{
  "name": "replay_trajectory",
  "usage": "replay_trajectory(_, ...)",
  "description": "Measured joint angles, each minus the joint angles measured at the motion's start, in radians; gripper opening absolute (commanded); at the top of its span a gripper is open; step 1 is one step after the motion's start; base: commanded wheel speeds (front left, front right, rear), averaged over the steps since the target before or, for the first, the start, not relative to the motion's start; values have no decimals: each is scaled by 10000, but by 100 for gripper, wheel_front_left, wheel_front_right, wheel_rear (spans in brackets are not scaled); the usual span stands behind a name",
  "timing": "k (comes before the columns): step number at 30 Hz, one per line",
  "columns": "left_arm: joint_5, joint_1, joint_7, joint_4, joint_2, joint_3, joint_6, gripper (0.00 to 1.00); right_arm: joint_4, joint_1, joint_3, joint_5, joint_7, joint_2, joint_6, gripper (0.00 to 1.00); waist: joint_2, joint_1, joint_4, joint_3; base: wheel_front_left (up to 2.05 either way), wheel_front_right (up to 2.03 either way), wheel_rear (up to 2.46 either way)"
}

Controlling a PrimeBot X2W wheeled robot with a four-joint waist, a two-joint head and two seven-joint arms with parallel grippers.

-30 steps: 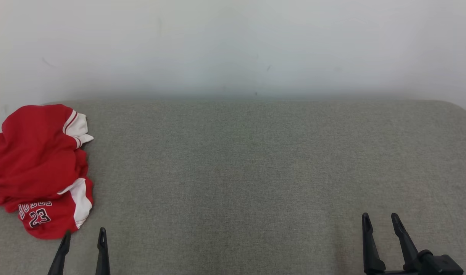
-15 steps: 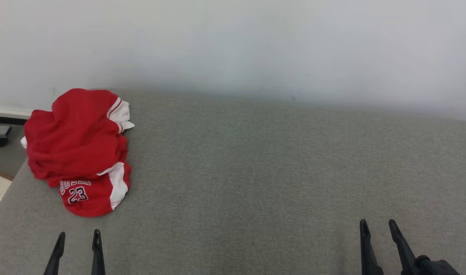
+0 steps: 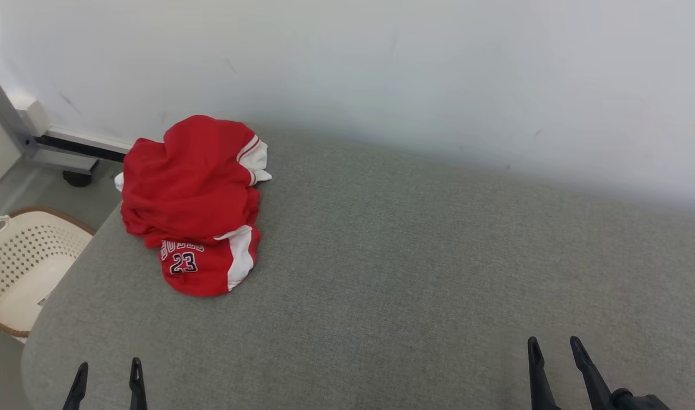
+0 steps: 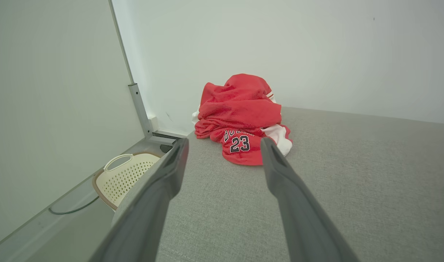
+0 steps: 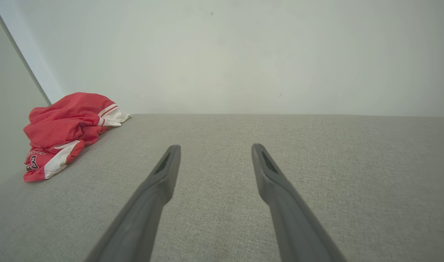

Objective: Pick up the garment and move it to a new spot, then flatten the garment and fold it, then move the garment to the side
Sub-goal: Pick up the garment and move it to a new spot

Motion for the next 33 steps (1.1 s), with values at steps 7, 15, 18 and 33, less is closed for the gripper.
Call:
replay_trajectory(7,155,28,0,21,-17,84,4,100,-2,-2,61,42,0,-2,0,100,0,0,621,-87,0,0,0)
replay_trajectory(15,161,40,0,42,0,192,4,100,27,14,132,104,0,-2,0,100,0,0,1178,-197,0,0,0)
replay_trajectory(18,161,58,0,38,-10,236,8,100,36,14,157,111,0,-2,0,100,0,0,1265,-230,0,0,0)
replay_trajectory(33,56,-273,0,42,-84,675,81,100,-12,-186,224,-29,0,2,0,100,0,0,855,85,0,0,0)
